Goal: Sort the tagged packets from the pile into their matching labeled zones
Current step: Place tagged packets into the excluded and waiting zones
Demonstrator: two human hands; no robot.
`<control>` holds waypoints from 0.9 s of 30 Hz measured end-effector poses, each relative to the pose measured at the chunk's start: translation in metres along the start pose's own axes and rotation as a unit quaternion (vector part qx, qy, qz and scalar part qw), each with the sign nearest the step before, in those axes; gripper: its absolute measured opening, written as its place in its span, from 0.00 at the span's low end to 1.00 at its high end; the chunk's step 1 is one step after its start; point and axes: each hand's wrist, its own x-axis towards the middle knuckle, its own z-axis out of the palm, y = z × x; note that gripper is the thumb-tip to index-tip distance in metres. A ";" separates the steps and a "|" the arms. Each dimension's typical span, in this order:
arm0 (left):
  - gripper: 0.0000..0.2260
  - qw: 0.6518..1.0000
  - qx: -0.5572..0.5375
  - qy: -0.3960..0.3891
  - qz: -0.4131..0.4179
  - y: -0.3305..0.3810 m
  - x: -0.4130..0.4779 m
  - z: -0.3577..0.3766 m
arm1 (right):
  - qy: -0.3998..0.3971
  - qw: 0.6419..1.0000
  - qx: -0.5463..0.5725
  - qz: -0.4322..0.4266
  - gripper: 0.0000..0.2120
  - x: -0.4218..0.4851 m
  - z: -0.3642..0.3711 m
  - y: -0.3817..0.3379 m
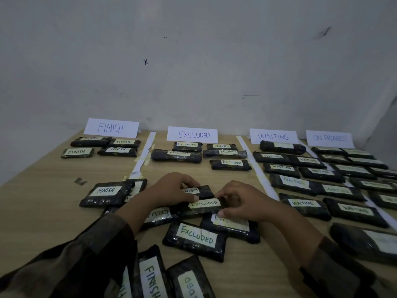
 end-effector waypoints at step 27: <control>0.03 0.983 -0.172 0.053 0.031 0.001 0.006 -0.036 | 0.225 0.951 -0.152 -0.149 0.34 0.022 -0.012 -0.008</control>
